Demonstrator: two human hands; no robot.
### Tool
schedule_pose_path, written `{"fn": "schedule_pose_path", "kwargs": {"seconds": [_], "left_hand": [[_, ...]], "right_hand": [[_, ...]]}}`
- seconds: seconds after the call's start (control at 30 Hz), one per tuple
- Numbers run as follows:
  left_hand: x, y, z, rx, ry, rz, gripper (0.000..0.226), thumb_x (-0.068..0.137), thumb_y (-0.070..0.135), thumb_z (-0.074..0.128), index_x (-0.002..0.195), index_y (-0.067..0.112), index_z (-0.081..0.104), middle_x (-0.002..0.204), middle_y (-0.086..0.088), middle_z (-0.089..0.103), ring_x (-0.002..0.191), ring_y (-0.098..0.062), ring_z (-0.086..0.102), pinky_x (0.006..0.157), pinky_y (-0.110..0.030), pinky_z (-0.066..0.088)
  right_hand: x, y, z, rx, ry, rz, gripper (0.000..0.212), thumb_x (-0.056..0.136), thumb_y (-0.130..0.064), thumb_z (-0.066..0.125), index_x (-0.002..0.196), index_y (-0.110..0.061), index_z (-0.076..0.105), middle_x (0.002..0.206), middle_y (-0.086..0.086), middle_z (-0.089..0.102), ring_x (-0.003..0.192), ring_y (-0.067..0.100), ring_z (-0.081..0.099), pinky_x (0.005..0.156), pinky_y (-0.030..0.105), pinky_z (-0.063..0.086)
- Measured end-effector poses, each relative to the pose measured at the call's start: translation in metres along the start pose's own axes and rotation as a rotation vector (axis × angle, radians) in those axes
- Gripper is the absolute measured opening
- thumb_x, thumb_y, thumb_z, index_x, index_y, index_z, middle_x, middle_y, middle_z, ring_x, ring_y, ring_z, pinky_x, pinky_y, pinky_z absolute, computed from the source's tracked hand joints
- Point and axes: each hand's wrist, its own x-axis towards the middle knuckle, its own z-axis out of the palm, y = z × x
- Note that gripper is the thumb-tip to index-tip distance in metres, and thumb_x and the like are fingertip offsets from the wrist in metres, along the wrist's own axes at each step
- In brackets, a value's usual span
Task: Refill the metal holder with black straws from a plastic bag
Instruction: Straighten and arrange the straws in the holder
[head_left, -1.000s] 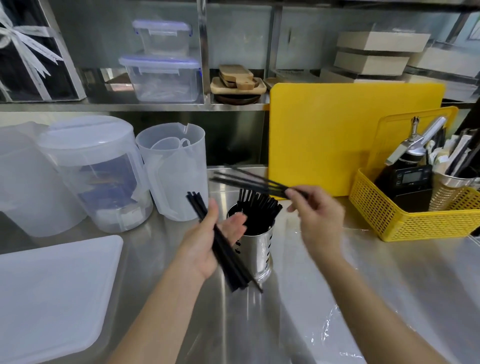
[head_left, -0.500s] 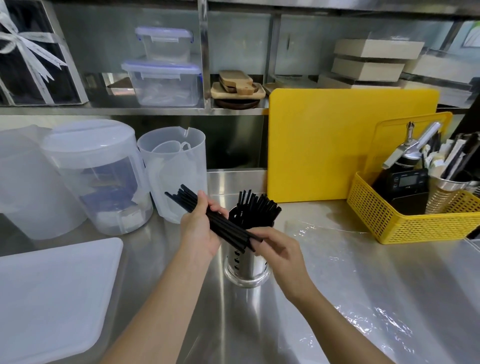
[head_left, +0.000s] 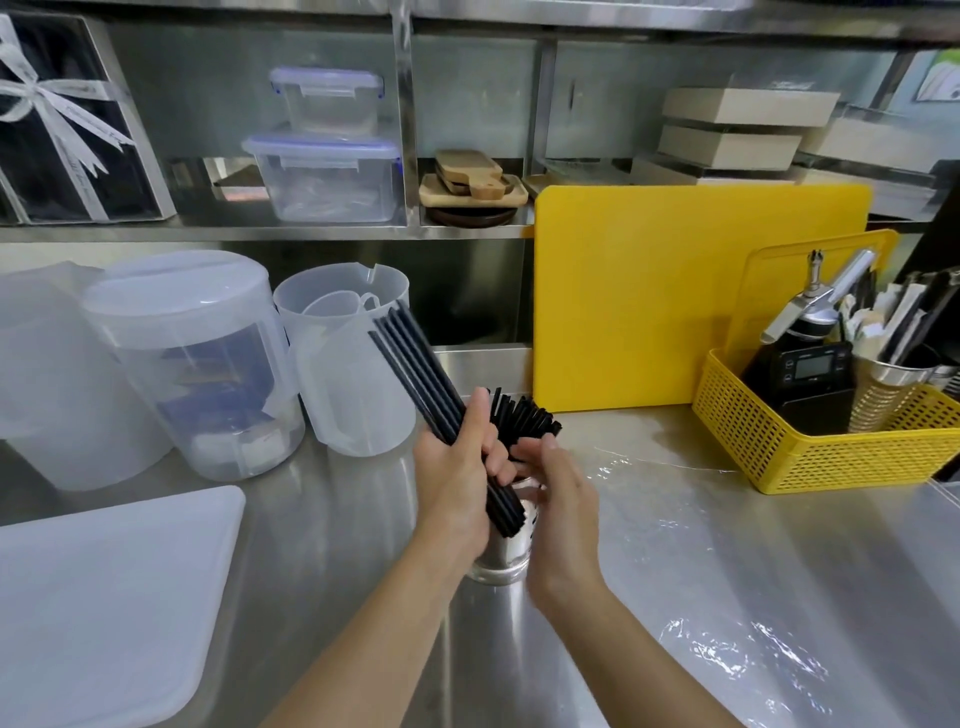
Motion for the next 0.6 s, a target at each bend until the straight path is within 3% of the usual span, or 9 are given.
{"fn": "schedule_pose_path", "kwargs": {"seconds": [0.1, 0.13, 0.23, 0.33, 0.47, 0.53, 0.6], "left_hand": [[0.008, 0.004, -0.012, 0.238, -0.204, 0.016, 0.031, 0.079, 0.019, 0.069, 0.068, 0.012, 0.041, 0.042, 0.001, 0.033, 0.035, -0.013, 0.031, 0.036, -0.023, 0.031], [0.008, 0.003, -0.013, 0.308, -0.25, 0.009, 0.032, 0.079, 0.015, 0.07, 0.066, 0.011, 0.041, 0.041, 0.0, 0.034, 0.034, -0.014, 0.031, 0.037, -0.023, 0.031], [0.002, -0.004, -0.01, 0.466, -0.339, -0.032, 0.031, 0.08, 0.003, 0.067, 0.064, 0.011, 0.041, 0.038, 0.004, 0.038, 0.032, -0.013, 0.033, 0.037, -0.022, 0.03], [-0.005, -0.015, -0.006, 0.593, -0.434, -0.055, 0.028, 0.078, 0.001, 0.068, 0.069, 0.015, 0.045, 0.039, 0.007, 0.039, 0.032, -0.011, 0.036, 0.038, -0.022, 0.032], [-0.006, -0.019, 0.0, 0.693, -0.483, -0.007, 0.029, 0.075, 0.001, 0.07, 0.066, 0.02, 0.051, 0.041, 0.005, 0.047, 0.036, -0.009, 0.043, 0.042, -0.021, 0.038], [-0.004, -0.014, 0.001, 0.665, -0.509, 0.0, 0.021, 0.069, 0.007, 0.075, 0.073, 0.017, 0.057, 0.057, 0.007, 0.059, 0.053, -0.008, 0.054, 0.055, -0.018, 0.045], [0.0, -0.009, -0.006, 0.681, -0.5, 0.031, 0.036, 0.06, 0.024, 0.08, 0.09, 0.021, 0.06, 0.082, 0.007, 0.065, 0.078, -0.007, 0.06, 0.075, -0.018, 0.048]], "right_hand": [[0.012, -0.02, -0.013, -0.112, -0.089, -0.218, 0.01, 0.083, -0.022, 0.064, 0.085, -0.012, 0.063, 0.071, -0.011, 0.063, 0.063, -0.002, 0.054, 0.063, 0.017, 0.041], [0.016, -0.029, -0.016, -0.156, -0.165, -0.263, 0.014, 0.077, -0.024, 0.068, 0.087, -0.015, 0.063, 0.07, -0.012, 0.062, 0.063, -0.004, 0.054, 0.063, 0.014, 0.043], [0.031, -0.051, -0.018, -0.147, -0.45, -0.24, 0.044, 0.062, -0.034, 0.071, 0.103, -0.021, 0.059, 0.084, -0.005, 0.067, 0.082, 0.007, 0.063, 0.074, 0.018, 0.048], [0.038, -0.064, -0.018, -0.127, -0.617, -0.163, 0.05, 0.063, -0.024, 0.073, 0.109, -0.018, 0.054, 0.095, 0.007, 0.07, 0.093, 0.023, 0.066, 0.081, 0.03, 0.052], [0.034, -0.069, -0.005, -0.086, -0.572, -0.169, 0.018, 0.072, -0.007, 0.065, 0.081, -0.011, 0.051, 0.055, 0.005, 0.058, 0.052, 0.024, 0.056, 0.056, 0.031, 0.048], [0.035, -0.071, 0.001, -0.023, -0.503, -0.208, 0.02, 0.076, -0.006, 0.062, 0.069, -0.013, 0.045, 0.048, 0.002, 0.046, 0.043, 0.019, 0.043, 0.048, 0.028, 0.04], [0.039, -0.08, 0.006, 0.003, -0.459, -0.292, 0.027, 0.082, -0.002, 0.06, 0.066, -0.013, 0.041, 0.047, 0.0, 0.042, 0.043, 0.017, 0.04, 0.047, 0.028, 0.037]]}}
